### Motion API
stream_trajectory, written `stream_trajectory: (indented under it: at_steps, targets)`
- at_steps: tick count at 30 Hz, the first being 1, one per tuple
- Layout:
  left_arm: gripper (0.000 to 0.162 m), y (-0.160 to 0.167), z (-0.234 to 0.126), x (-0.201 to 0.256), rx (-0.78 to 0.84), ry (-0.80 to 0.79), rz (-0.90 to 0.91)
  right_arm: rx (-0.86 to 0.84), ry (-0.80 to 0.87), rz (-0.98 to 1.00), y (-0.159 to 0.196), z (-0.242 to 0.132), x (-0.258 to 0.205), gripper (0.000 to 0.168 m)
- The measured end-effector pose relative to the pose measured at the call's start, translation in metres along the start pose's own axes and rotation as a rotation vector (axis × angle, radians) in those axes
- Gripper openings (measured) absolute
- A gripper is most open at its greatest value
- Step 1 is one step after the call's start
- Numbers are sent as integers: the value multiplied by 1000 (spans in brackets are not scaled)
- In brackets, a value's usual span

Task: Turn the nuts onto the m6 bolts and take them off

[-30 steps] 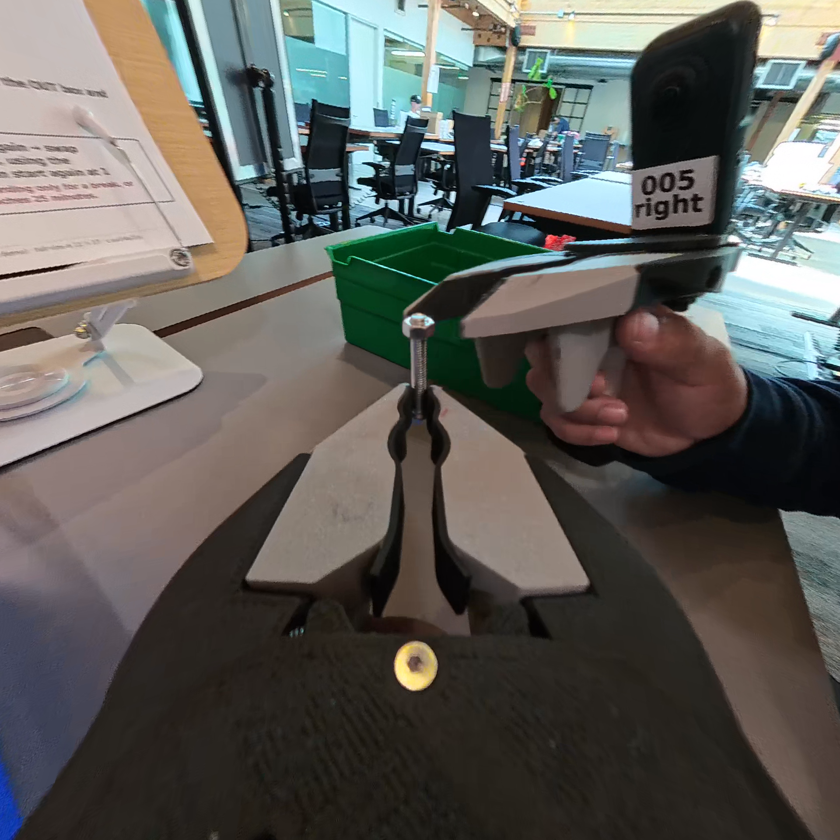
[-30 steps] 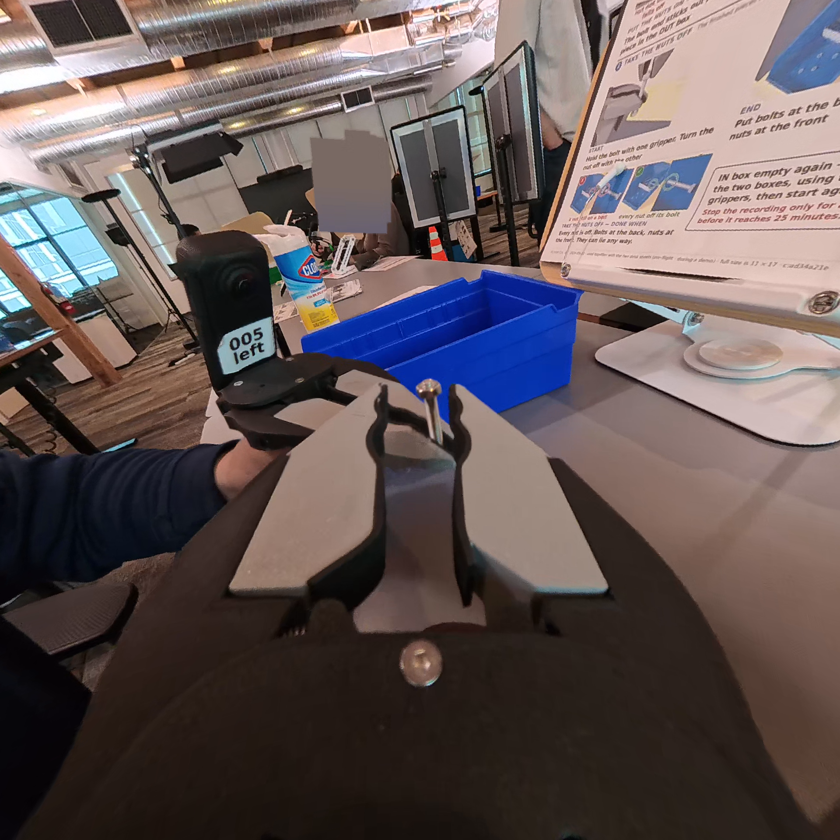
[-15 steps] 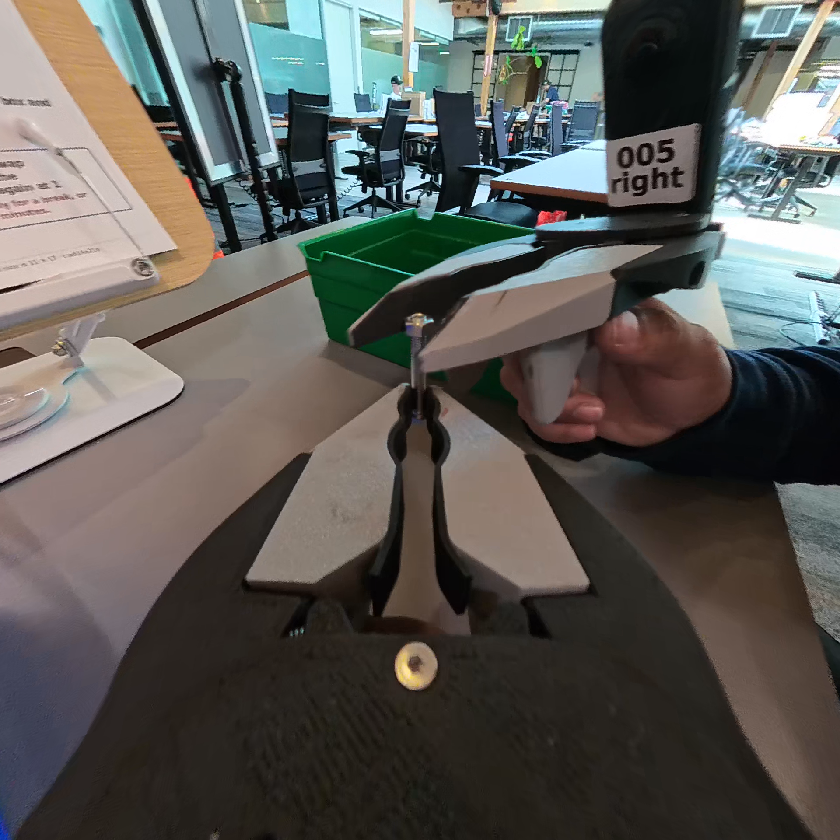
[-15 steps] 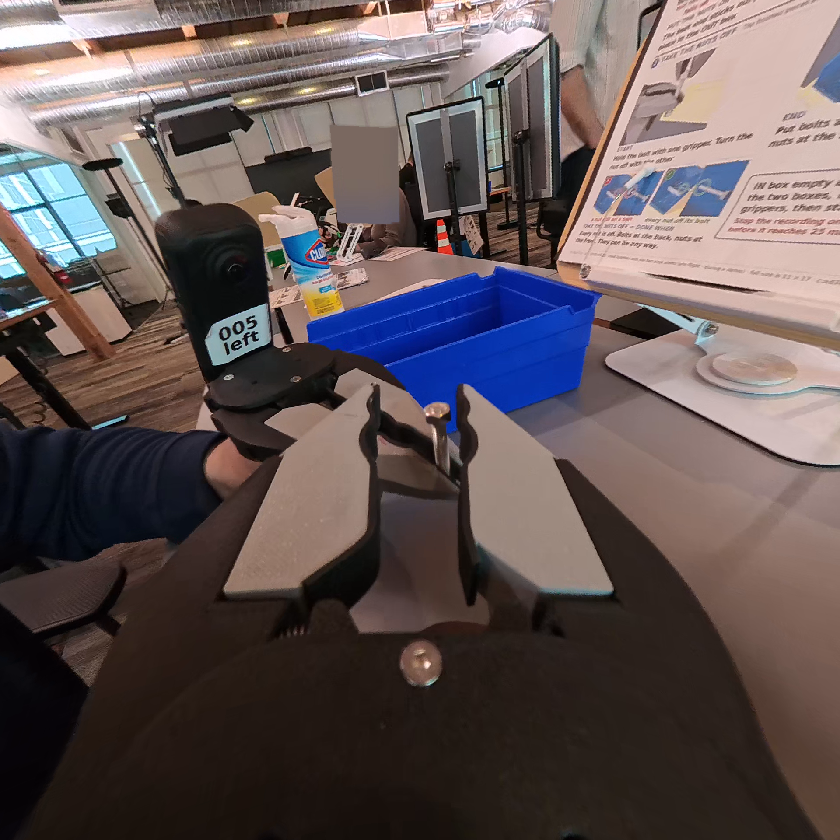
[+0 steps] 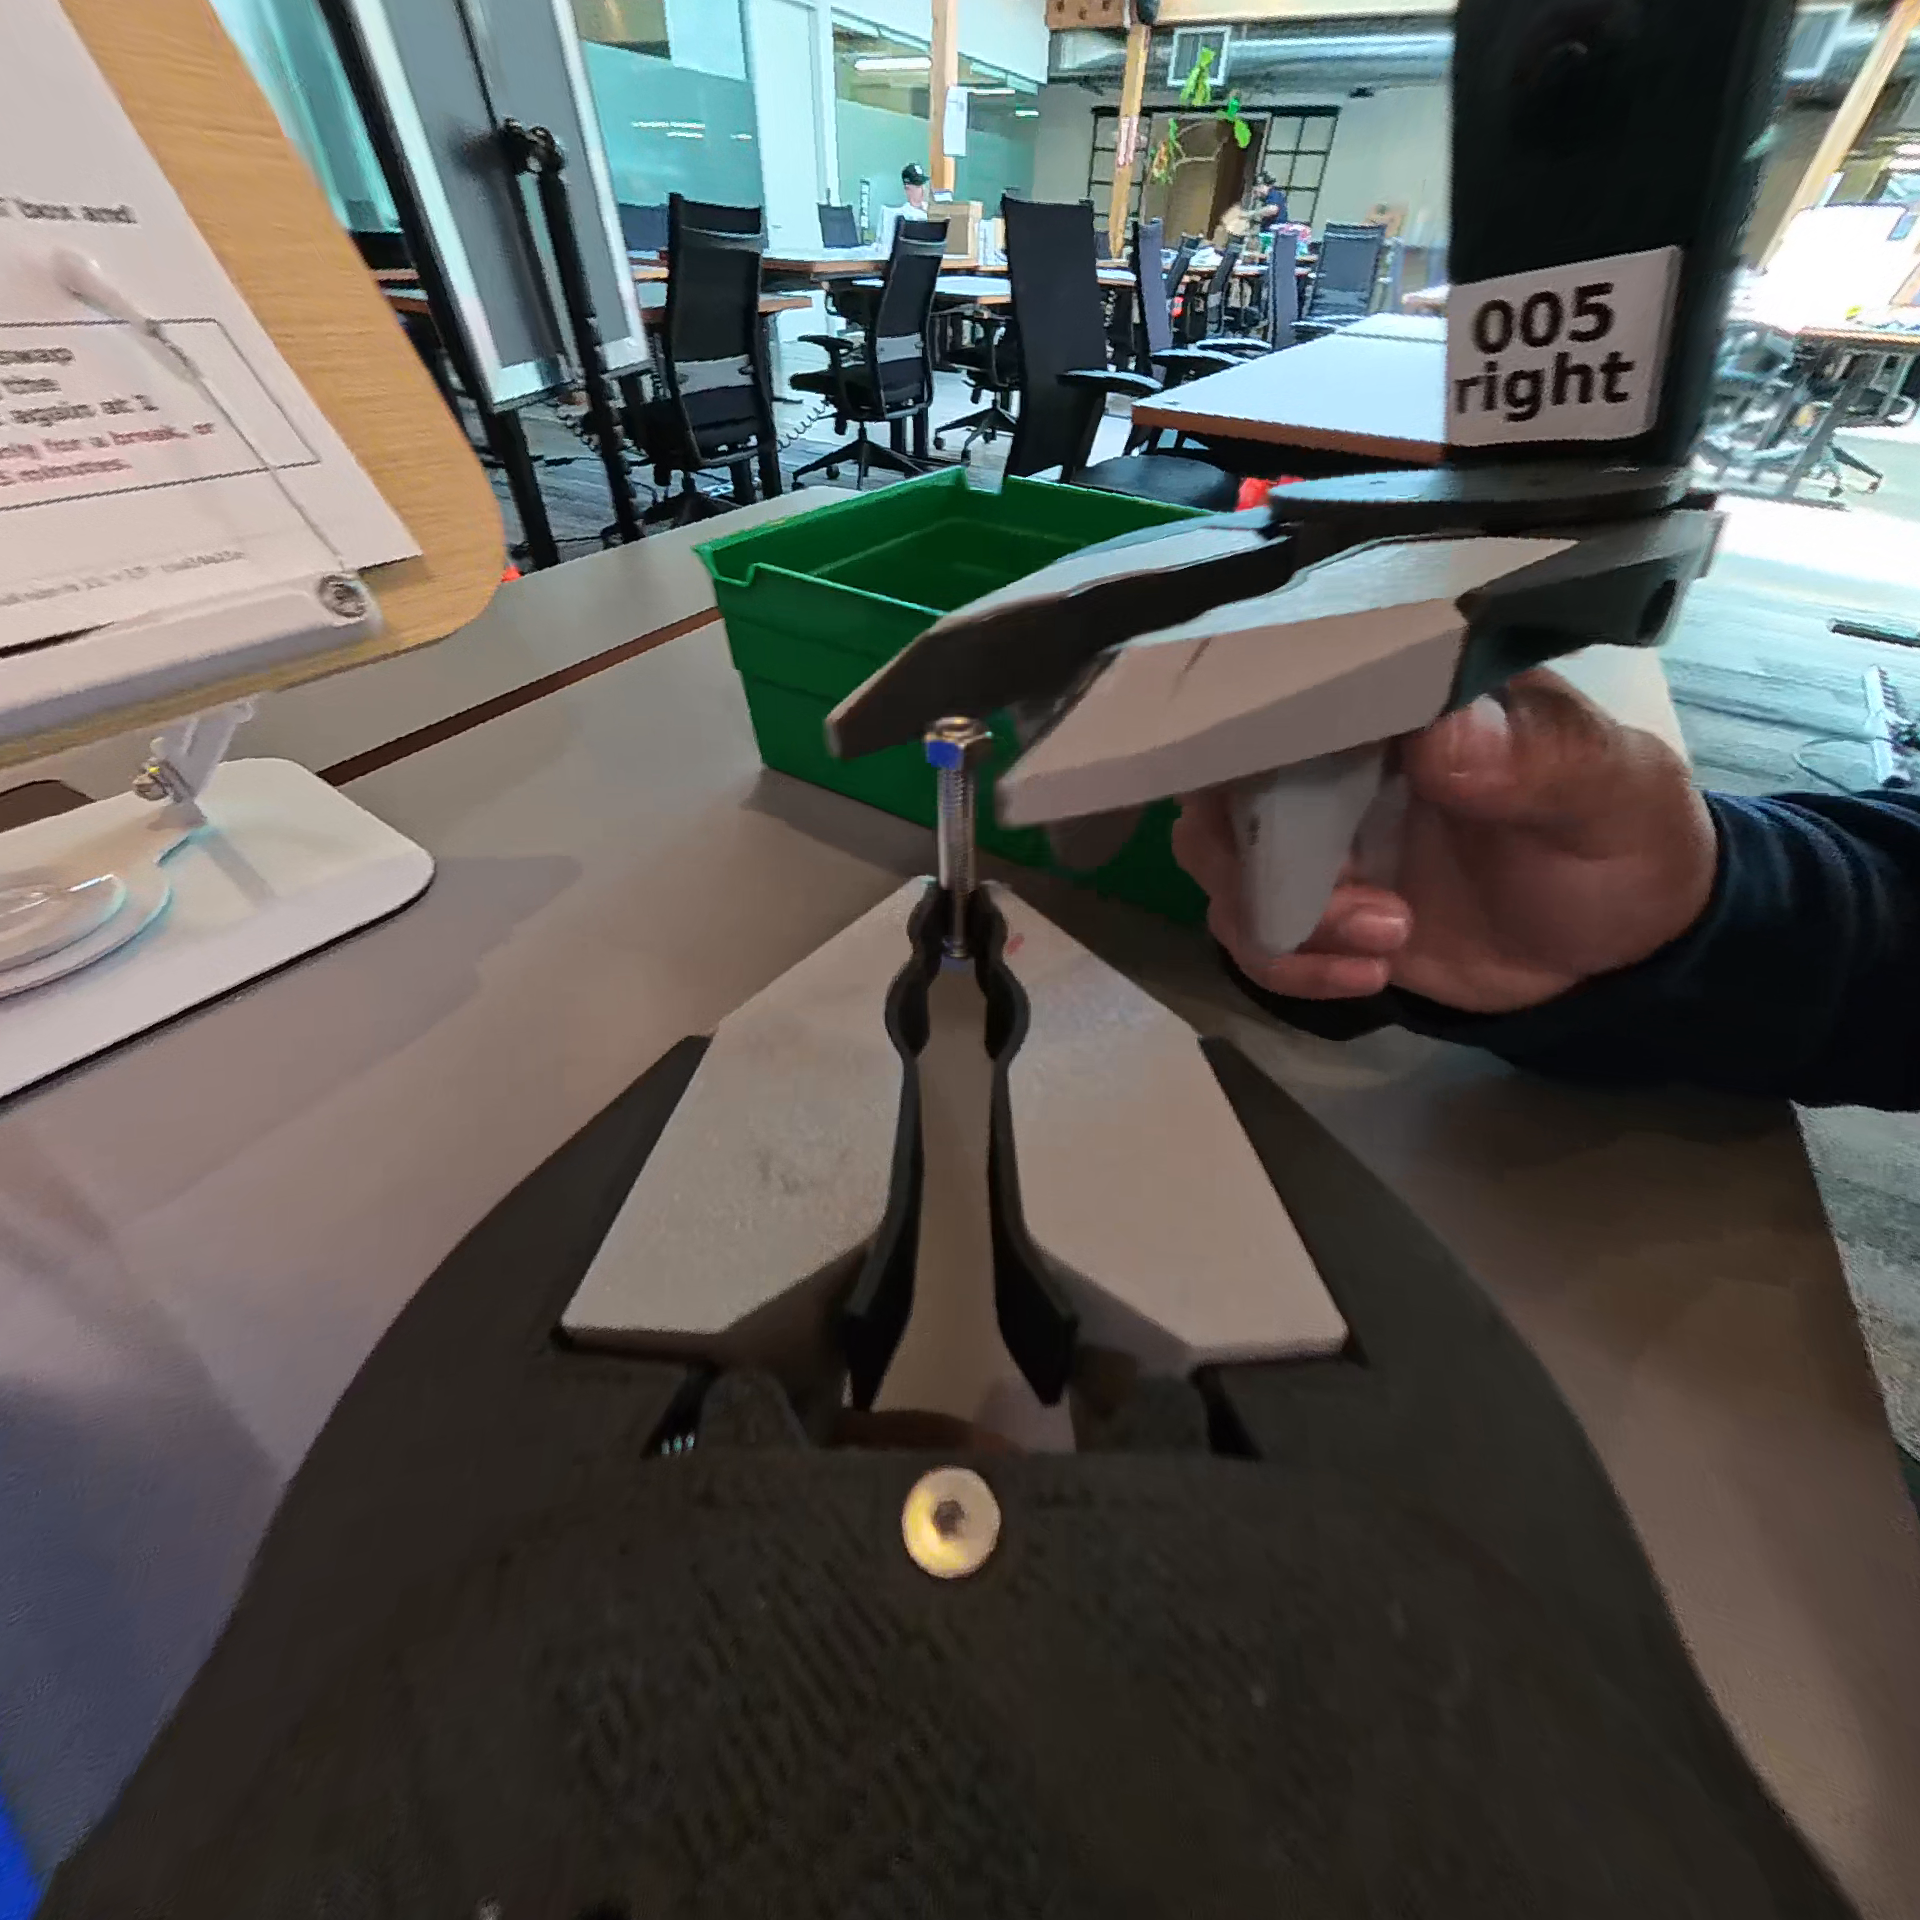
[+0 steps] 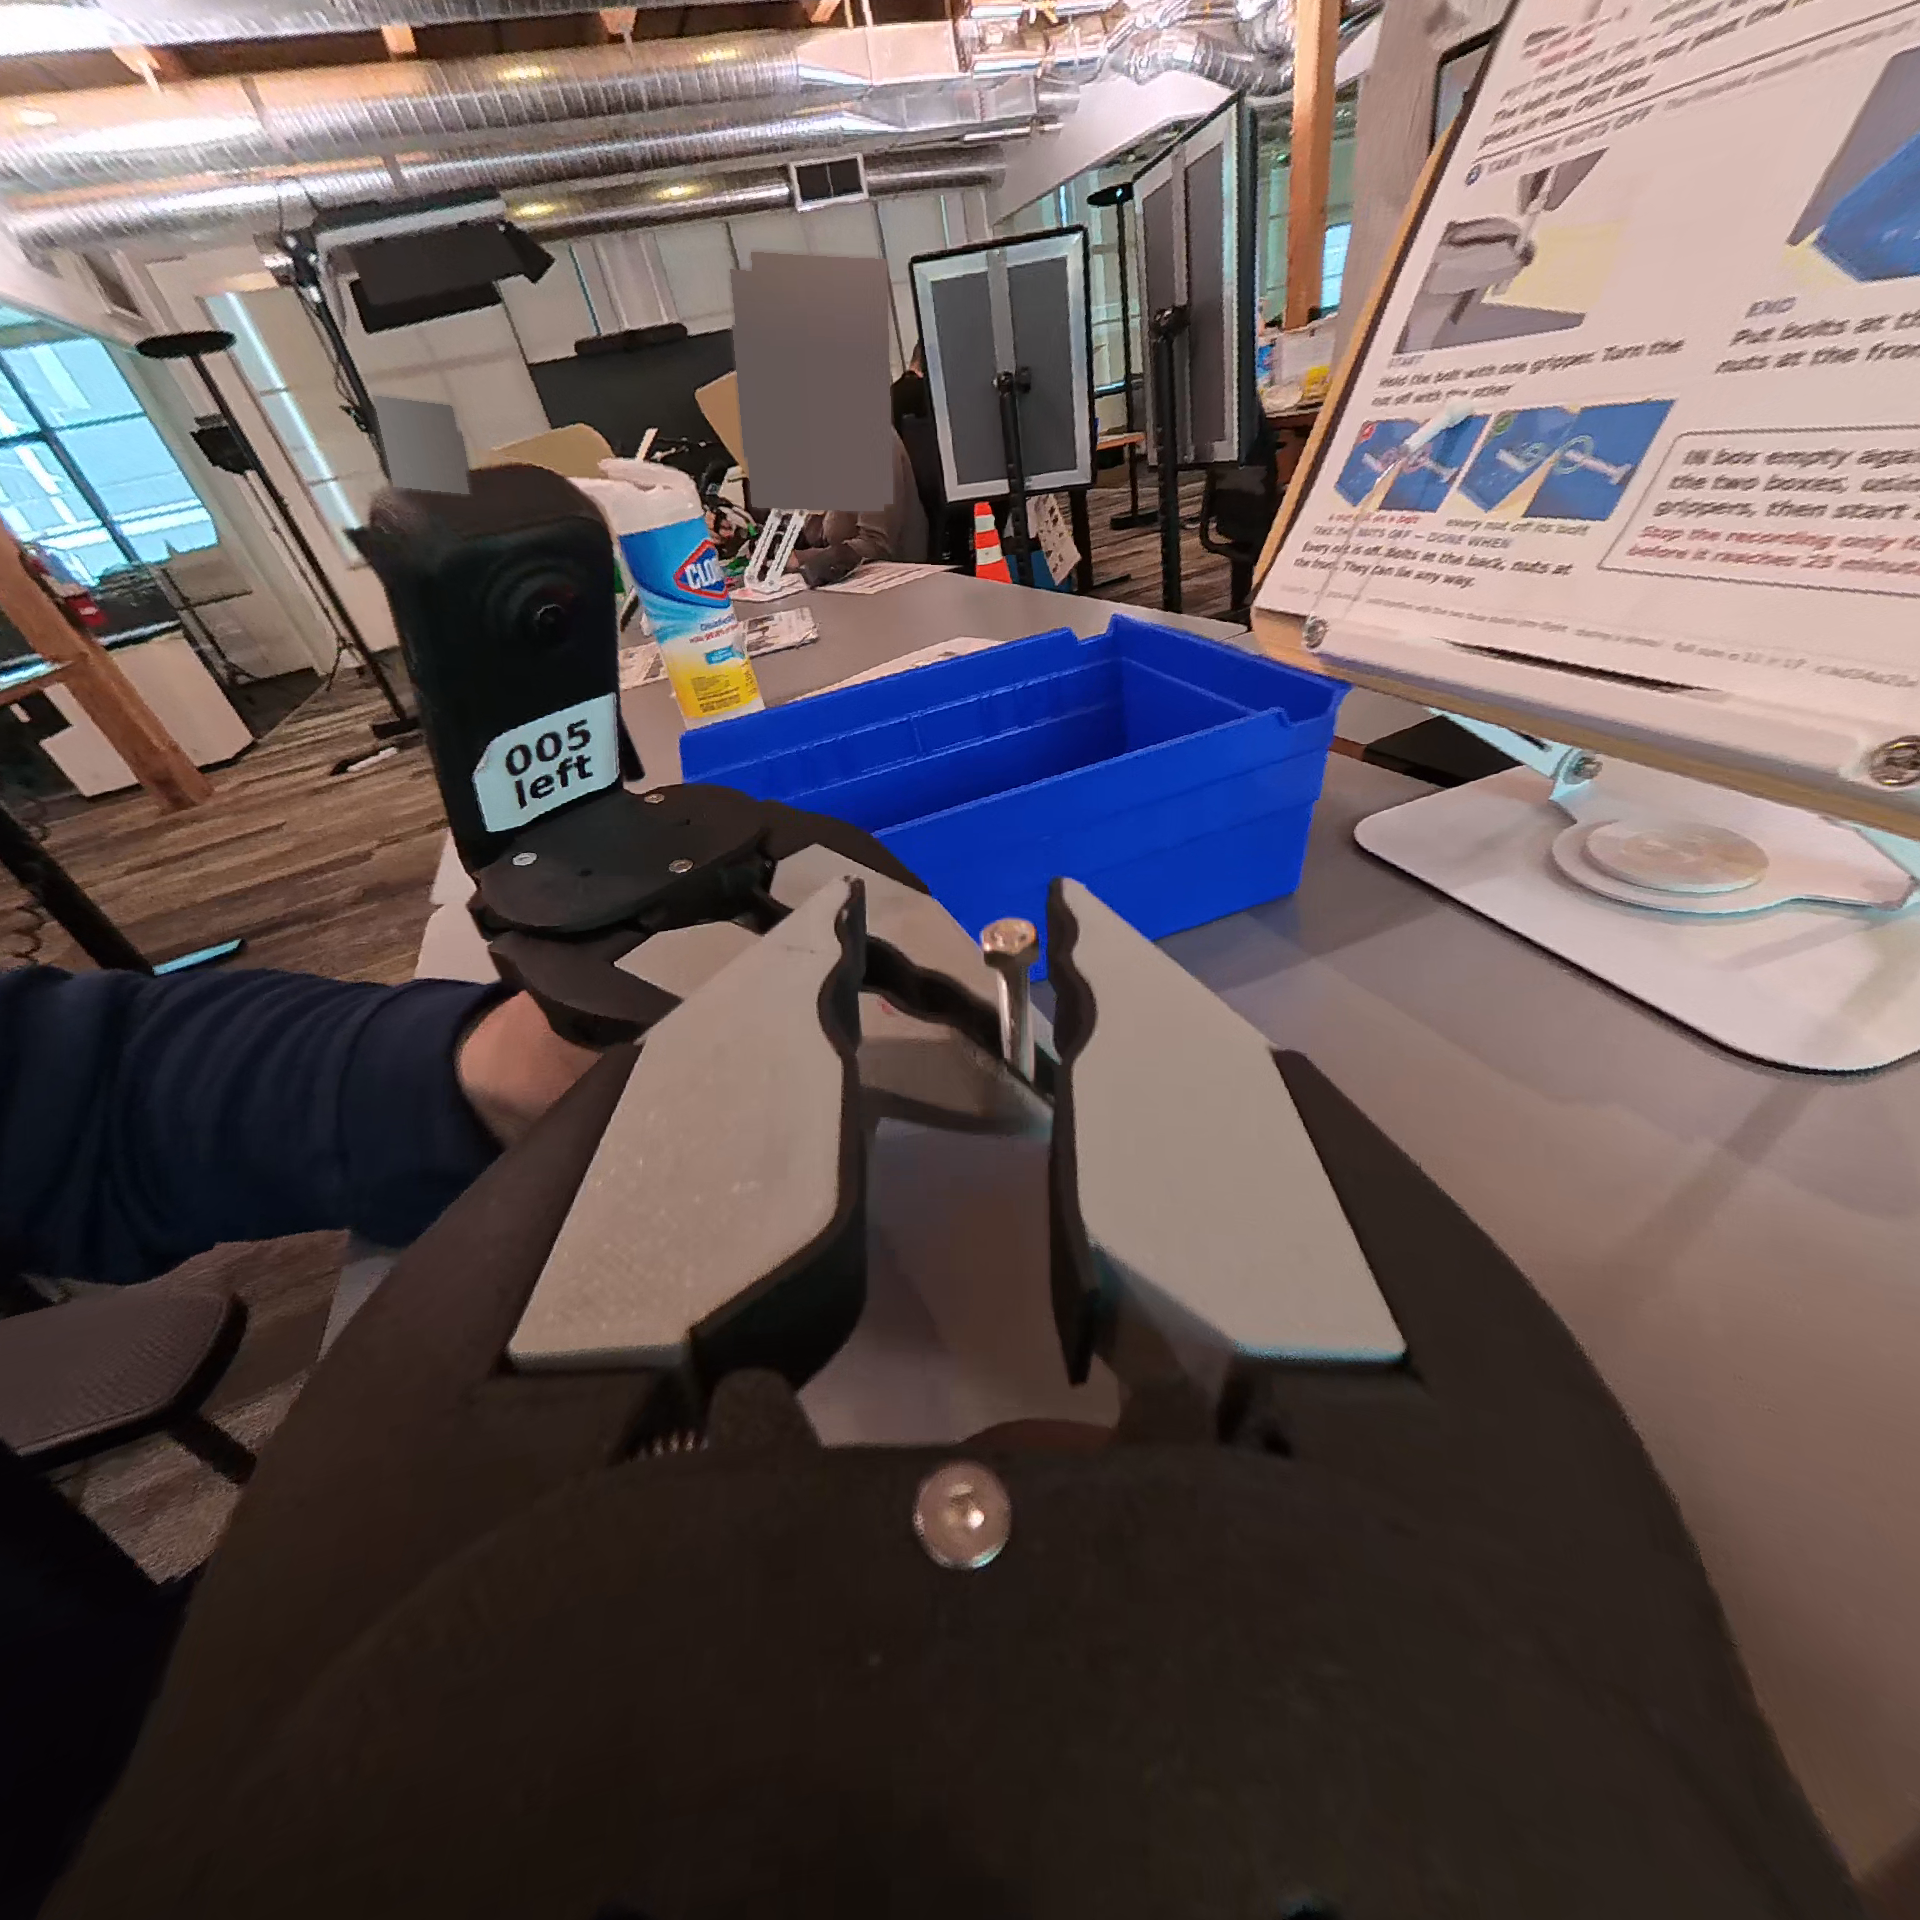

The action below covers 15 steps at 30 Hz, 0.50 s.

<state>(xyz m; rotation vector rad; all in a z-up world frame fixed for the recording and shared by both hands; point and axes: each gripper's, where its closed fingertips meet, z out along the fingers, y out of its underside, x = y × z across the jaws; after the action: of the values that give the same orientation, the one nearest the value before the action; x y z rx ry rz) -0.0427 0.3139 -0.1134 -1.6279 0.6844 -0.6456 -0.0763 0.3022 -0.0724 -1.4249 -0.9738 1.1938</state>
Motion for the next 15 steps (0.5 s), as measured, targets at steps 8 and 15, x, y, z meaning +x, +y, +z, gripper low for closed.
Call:
stream_trajectory:
  at_steps: [8,15]
  targets:
    - [2,6,4,3,-22,18,6,3,-39,41,3,3,-4,30]
    - [2,4,3,8,-16,22,22,20,-14,15,-2,0,-2,31]
